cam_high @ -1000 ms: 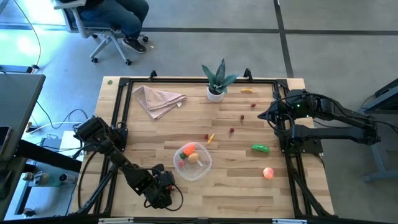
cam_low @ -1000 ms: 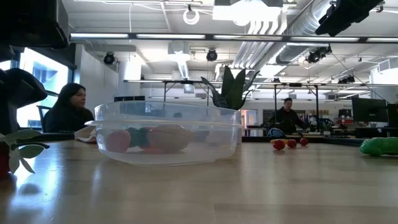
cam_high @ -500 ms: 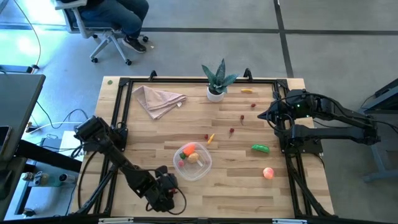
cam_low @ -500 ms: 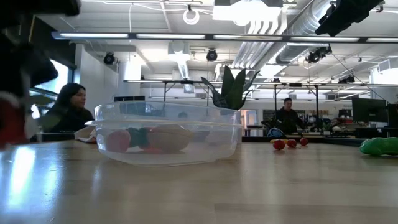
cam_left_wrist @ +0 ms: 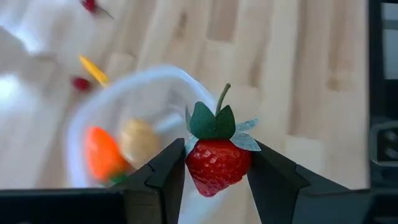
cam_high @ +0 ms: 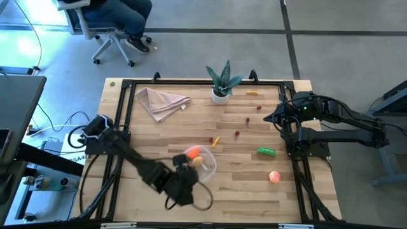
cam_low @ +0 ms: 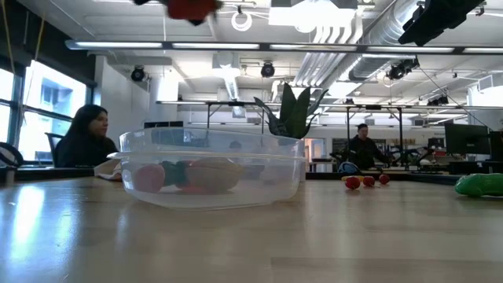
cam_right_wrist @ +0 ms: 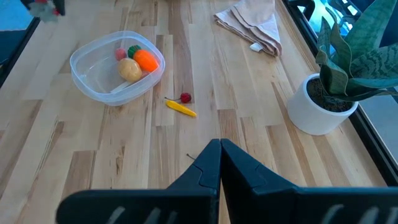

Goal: Pick and placing Produce into tupperware
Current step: Put the strawberry into the transparent container

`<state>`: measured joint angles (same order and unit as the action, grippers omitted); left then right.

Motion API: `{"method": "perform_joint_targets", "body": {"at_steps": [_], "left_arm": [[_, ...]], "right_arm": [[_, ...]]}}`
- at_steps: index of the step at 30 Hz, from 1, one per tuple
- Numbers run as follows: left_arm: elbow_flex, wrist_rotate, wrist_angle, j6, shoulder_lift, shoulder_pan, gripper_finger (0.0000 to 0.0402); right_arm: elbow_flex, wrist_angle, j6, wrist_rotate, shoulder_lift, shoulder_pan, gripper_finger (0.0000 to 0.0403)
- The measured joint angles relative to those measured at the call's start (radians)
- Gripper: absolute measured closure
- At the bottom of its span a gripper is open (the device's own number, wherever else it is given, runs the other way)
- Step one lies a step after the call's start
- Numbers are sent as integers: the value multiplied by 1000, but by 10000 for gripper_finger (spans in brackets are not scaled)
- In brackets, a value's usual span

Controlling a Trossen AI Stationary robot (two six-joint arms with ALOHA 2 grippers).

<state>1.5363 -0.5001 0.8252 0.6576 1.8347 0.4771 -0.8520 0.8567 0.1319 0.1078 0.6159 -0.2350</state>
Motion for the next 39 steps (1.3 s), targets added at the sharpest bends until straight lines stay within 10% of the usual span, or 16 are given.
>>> {"method": "perform_joint_targets", "body": {"at_steps": [11,39], "left_arm": [[-90,240,48,-67,0,-191,259],[-254,337,-226,-48,99,-189,259]], "right_arm": [[0,0,0,0,0,0,402],[0,1,0,0,0,0,402]]}}
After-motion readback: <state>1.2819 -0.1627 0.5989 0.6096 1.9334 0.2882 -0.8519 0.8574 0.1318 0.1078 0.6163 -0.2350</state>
